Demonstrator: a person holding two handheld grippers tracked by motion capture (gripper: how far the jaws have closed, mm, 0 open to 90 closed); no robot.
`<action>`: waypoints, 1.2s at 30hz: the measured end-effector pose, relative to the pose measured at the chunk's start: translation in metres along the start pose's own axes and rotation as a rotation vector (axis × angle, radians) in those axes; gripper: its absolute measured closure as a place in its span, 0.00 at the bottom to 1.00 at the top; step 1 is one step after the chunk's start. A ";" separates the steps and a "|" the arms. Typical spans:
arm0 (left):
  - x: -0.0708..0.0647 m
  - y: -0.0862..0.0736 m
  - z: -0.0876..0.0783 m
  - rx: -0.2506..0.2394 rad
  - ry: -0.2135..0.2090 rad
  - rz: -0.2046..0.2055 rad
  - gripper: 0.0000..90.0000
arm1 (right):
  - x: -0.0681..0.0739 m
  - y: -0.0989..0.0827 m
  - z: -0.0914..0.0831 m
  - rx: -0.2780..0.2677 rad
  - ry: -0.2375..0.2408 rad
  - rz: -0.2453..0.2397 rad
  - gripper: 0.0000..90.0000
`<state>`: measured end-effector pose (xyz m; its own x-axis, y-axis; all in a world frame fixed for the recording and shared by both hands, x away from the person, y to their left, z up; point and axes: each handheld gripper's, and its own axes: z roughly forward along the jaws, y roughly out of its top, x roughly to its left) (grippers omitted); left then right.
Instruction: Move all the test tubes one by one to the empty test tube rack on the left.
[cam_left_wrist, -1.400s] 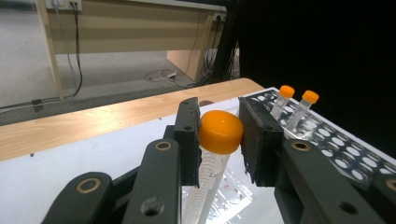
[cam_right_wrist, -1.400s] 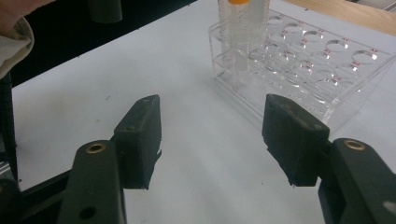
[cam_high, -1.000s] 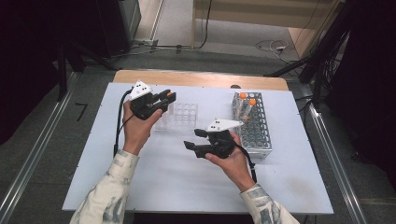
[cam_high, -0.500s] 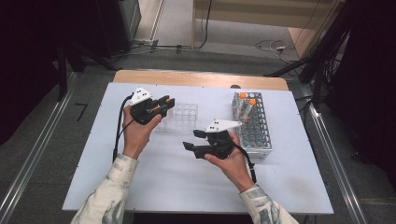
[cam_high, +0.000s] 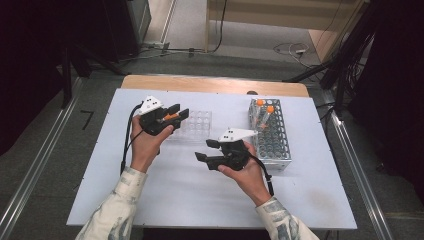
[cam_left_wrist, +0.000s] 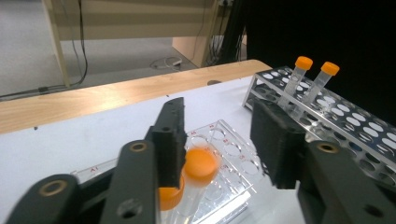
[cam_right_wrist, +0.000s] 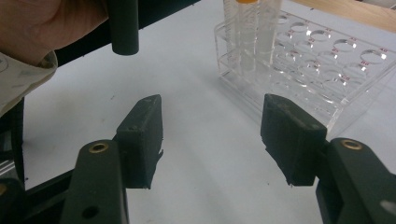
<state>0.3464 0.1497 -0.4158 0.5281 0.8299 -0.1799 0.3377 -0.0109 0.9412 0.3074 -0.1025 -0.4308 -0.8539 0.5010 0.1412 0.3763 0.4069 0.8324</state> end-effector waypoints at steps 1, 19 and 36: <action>-0.001 0.000 0.000 -0.006 0.000 -0.005 0.59 | 0.000 0.000 0.000 0.000 -0.001 -0.001 0.42; -0.004 0.004 -0.010 -0.001 -0.006 -0.023 0.38 | -0.005 0.001 -0.006 -0.016 -0.023 0.009 0.41; -0.027 -0.004 -0.023 0.008 -0.044 -0.010 0.28 | -0.044 0.002 -0.055 -0.099 -0.165 0.060 0.40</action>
<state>0.3131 0.1405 -0.4084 0.5585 0.8045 -0.2024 0.3496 -0.0070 0.9369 0.3259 -0.1657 -0.4061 -0.7576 0.6436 0.1089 0.3801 0.2993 0.8752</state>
